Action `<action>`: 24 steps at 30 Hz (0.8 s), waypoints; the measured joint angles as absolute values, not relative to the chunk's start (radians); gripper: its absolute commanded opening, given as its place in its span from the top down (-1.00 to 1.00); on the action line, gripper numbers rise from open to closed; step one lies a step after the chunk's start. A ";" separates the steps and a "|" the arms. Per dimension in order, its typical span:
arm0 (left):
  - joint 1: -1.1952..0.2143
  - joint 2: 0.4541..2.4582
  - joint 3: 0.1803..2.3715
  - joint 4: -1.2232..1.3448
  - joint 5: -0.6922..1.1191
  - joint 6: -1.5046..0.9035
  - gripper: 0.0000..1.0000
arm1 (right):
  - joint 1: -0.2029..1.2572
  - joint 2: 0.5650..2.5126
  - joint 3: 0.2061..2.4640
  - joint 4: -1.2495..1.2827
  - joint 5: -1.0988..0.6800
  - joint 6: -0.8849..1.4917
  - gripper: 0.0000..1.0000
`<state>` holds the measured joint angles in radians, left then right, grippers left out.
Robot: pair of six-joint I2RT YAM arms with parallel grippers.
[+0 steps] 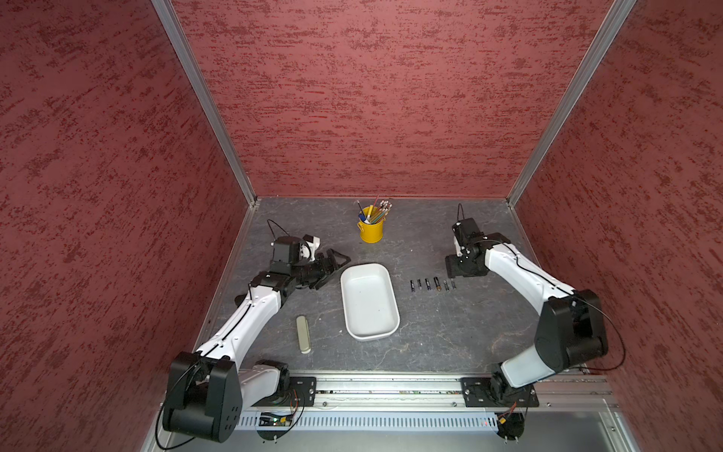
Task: Take the batteries out of the storage box
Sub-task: Place the battery at the center of the board, then reset both arms
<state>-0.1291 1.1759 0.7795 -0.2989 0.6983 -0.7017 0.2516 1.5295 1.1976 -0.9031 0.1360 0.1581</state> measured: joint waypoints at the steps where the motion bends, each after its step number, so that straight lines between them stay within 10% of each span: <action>1: -0.109 1.177 0.802 -0.310 0.698 -0.686 -0.99 | 0.252 1.515 1.208 -0.905 0.137 0.158 -0.91; 7: 0.012 1.173 0.910 -0.361 0.539 -0.518 -0.99 | 0.252 1.376 1.205 -0.819 0.157 0.161 -0.97; 13: 0.015 1.044 0.577 0.036 0.169 -0.308 -0.99 | 0.250 1.165 0.860 -0.411 0.290 0.156 -0.97; 24: -0.027 1.305 0.382 0.620 -0.099 -0.032 -0.99 | 0.212 1.359 0.584 0.171 0.462 0.065 -0.97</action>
